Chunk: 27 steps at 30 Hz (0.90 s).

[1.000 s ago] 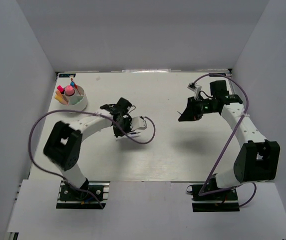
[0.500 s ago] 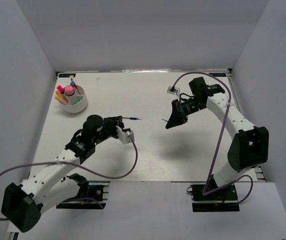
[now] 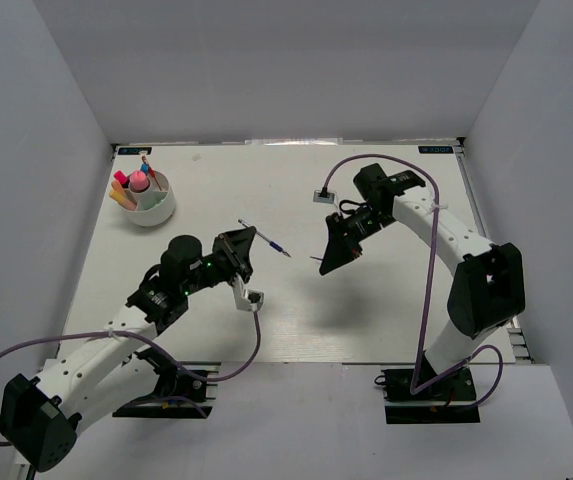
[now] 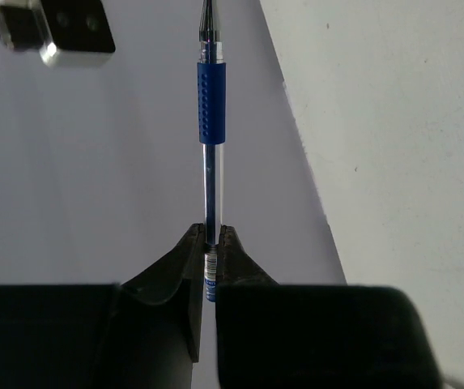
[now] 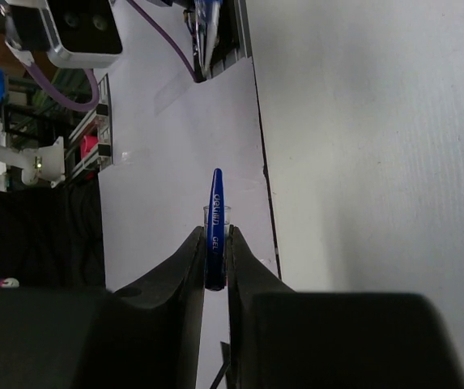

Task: Sort the stationery into containers
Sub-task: Cap the pen

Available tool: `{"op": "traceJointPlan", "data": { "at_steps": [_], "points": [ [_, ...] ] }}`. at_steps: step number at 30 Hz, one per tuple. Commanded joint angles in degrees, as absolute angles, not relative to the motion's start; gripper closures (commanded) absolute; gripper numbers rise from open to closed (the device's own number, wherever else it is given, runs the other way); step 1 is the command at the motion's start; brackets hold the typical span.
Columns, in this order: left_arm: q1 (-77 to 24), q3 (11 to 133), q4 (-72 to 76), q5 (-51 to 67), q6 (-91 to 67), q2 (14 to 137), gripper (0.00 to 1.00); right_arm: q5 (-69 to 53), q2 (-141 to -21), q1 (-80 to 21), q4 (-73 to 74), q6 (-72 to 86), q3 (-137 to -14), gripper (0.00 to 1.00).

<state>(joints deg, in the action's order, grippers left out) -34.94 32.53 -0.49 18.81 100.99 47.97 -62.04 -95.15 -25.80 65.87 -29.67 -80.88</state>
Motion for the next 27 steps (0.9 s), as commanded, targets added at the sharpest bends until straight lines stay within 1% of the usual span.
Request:
{"op": "traceJointPlan", "data": {
  "at_steps": [1,8,11,19,24,27],
  "points": [
    [-36.29,35.42,-5.36,21.71,108.72,48.78,1.0,-64.51,-95.62,-25.93,64.43,-26.38,-82.09,1.0],
    [-40.25,41.04,-6.85,14.07,99.52,54.57,1.0,-63.28,-96.68,-25.49,60.92,-21.98,-82.79,1.0],
    [-41.57,43.24,-8.43,11.87,95.03,55.81,1.0,-60.57,-97.38,-25.05,59.33,-21.09,-83.58,1.0],
    [-43.42,43.77,-12.48,5.54,91.85,55.9,1.0,-56.08,-98.26,-21.01,58.54,-21.18,-88.68,1.0],
    [-45.08,43.68,-11.25,1.68,91.15,57.83,1.0,-56.86,-97.91,-21.36,60.03,-22.76,-88.68,1.0],
    [-46.4,46.75,-11.59,-1.84,88.34,60.81,1.0,-58.27,-97.39,-21.36,59.86,-22.5,-87.72,1.0]
  ]
}}
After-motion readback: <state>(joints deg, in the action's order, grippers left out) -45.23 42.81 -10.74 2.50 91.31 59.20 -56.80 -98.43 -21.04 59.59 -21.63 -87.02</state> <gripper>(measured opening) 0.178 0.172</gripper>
